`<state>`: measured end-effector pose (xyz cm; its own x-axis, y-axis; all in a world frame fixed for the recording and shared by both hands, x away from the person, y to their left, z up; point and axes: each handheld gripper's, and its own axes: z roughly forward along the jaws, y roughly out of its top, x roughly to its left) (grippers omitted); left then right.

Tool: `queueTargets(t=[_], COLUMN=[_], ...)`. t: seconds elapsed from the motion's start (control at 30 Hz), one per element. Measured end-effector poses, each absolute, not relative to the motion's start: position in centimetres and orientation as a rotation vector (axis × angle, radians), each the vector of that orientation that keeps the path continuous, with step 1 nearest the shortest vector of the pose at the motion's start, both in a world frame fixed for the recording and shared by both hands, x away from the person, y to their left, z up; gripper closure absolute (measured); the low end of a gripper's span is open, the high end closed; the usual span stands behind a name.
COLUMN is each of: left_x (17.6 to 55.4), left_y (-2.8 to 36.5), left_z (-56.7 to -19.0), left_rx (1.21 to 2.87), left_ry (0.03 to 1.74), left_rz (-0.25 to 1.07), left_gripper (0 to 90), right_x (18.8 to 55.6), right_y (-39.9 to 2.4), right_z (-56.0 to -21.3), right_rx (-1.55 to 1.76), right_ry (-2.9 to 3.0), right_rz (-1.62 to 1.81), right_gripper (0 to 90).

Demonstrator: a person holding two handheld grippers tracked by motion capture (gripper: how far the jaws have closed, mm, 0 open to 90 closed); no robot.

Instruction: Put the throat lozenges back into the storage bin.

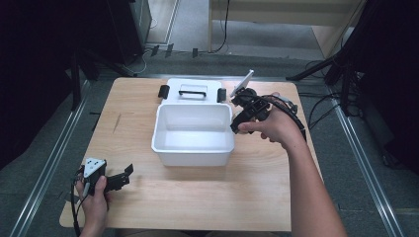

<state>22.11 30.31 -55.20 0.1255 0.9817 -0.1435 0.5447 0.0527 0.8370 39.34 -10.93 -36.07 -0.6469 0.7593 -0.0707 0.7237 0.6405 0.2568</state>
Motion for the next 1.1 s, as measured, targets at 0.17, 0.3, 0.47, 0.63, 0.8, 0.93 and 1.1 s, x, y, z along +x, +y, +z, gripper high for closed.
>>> queueTargets(t=[0.17,0.3,0.47,0.63,0.8,0.93,1.1], left_x=[22.1,22.1,22.1,22.2,22.2,22.2,22.2], left_y=[30.3,30.3,30.3,30.4,30.3,30.3,30.3], left_z=[-55.2,-55.2,-55.2,-55.2,-55.2,-55.2,-55.2], left_rx=[1.597,1.598,1.599,1.602,1.601,1.602,1.600], left_ry=[1.523,1.522,1.520,1.520,1.519,1.518,1.517], left_rz=[0.683,0.681,0.679,0.665,0.663,0.665,0.666], left_gripper=[0.0,0.0,0.0,0.0,0.0,0.0,0.0], right_x=[39.1,38.9,38.7,38.6,38.4,38.5,38.6], right_y=[-9.3,-8.2,-7.2,-6.1,-5.7,-5.5,-5.4], right_z=[-35.9,-35.8,-35.9,-36.7,-37.4,-38.2,-39.2], right_rx=[1.163,1.086,0.971,0.771,0.638,0.602,0.558], right_ry=[2.708,2.723,2.766,2.783,2.793,2.787,2.784], right_rz=[0.311,0.332,0.380,0.387,0.380,0.338,0.311], right_gripper=[20.6,20.6,20.6,20.6,20.6,20.5,20.6])
